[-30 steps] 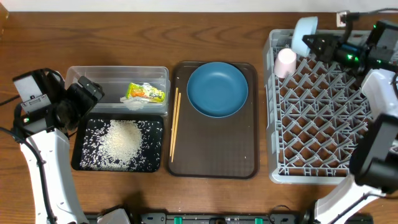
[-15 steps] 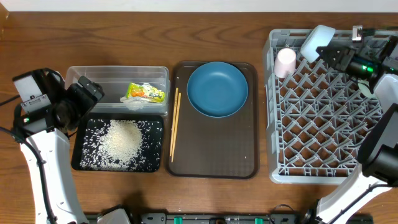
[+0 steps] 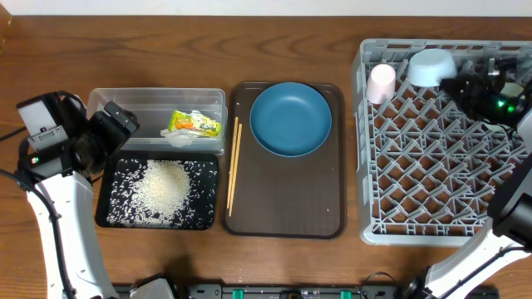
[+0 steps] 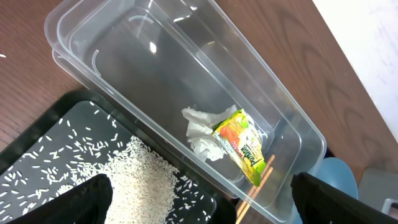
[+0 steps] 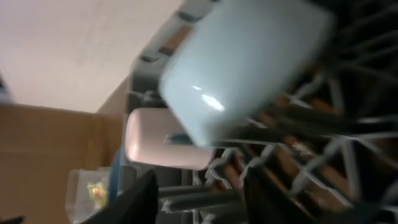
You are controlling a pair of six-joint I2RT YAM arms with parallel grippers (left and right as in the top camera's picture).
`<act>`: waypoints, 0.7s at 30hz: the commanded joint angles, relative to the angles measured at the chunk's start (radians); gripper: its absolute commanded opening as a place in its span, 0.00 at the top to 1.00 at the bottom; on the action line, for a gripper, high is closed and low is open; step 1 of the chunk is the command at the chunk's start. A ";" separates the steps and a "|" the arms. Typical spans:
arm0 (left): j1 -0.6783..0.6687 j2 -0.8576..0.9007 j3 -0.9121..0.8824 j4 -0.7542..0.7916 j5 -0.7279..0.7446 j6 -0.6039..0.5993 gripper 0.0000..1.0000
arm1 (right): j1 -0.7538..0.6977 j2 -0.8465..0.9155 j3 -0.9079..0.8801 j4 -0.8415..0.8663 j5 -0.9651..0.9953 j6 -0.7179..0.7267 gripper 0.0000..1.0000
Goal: Sort waste into correct bins and load items into the dishwasher rack
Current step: 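Lower the light-blue bowl into the rack's back row and release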
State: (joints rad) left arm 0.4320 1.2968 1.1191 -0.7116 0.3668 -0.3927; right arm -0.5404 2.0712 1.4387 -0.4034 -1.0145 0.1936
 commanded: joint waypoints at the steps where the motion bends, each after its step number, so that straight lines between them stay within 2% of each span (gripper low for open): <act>1: 0.005 0.003 0.017 -0.003 -0.002 -0.005 0.05 | -0.015 -0.027 0.006 -0.001 0.089 0.019 0.54; 9: 0.005 0.003 0.017 -0.003 -0.002 -0.005 0.05 | 0.004 -0.179 0.007 -0.010 0.257 0.023 0.54; 13: 0.005 0.003 0.017 -0.003 -0.002 -0.005 0.05 | 0.049 -0.249 0.007 0.003 0.298 -0.016 0.58; 16: 0.005 0.003 0.017 -0.003 -0.002 -0.005 0.05 | 0.109 -0.275 0.007 0.012 0.359 -0.056 0.70; 18: 0.005 0.003 0.017 -0.003 -0.002 -0.005 0.05 | 0.167 -0.277 0.007 0.023 0.431 -0.087 0.86; 19: 0.005 0.003 0.017 -0.003 -0.002 -0.005 0.05 | 0.191 -0.277 0.007 0.026 0.467 -0.099 0.91; 21: 0.005 0.003 0.017 -0.003 -0.002 -0.005 0.05 | 0.252 -0.274 0.007 0.031 0.591 -0.138 0.95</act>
State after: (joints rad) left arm 0.4320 1.2968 1.1191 -0.7116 0.3668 -0.3927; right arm -0.3683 1.7908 1.4399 -0.3752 -0.6117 0.1291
